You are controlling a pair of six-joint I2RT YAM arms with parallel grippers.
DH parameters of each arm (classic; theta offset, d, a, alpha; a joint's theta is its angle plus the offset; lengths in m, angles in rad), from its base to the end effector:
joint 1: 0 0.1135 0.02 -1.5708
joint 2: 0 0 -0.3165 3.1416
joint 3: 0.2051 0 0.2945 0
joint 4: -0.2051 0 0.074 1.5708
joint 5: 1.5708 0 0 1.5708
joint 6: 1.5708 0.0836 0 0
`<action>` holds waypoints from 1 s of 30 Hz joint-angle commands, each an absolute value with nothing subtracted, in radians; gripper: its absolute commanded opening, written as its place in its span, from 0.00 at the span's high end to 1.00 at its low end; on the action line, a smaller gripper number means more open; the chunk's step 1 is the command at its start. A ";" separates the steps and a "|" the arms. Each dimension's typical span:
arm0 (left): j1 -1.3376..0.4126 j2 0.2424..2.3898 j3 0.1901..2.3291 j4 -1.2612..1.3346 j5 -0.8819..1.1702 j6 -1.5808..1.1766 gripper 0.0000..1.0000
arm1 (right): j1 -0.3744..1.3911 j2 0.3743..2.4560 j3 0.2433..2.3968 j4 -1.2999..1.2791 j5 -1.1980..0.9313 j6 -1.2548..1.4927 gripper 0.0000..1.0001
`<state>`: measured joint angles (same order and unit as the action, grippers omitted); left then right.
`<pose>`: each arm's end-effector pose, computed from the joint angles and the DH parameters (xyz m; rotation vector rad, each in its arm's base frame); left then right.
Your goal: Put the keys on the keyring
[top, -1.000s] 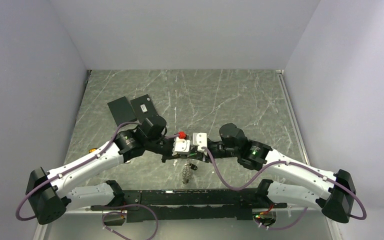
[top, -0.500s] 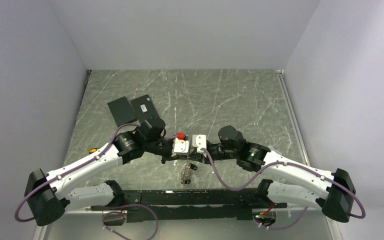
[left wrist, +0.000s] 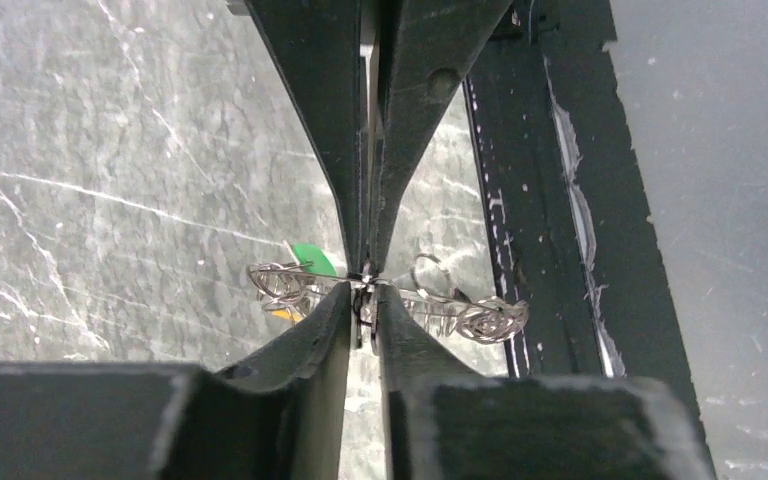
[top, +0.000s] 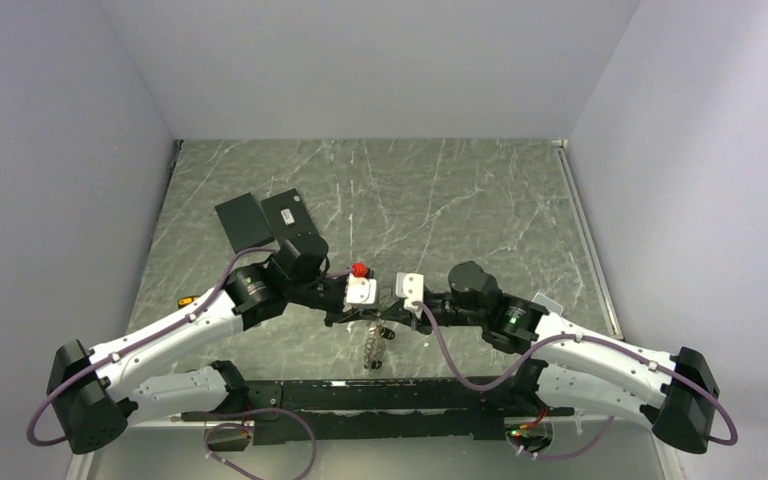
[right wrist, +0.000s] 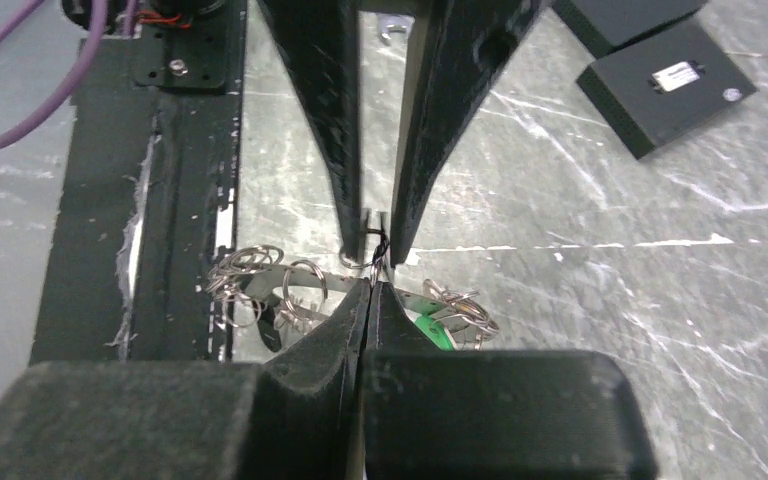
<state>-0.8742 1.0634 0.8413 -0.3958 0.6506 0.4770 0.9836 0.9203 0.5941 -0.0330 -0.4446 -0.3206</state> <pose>0.1377 -0.2436 0.3037 1.6445 1.4506 -0.9343 0.1145 0.2369 0.2772 -1.4394 1.3774 0.8644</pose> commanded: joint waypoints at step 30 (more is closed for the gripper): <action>-0.886 0.917 0.757 -0.174 0.592 0.368 1.00 | 0.986 0.727 0.545 0.254 -0.448 -0.316 1.00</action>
<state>-0.8814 0.9138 0.7574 -0.2348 0.5583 0.3779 0.9840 0.7418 0.5163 0.1452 -0.4252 -0.3119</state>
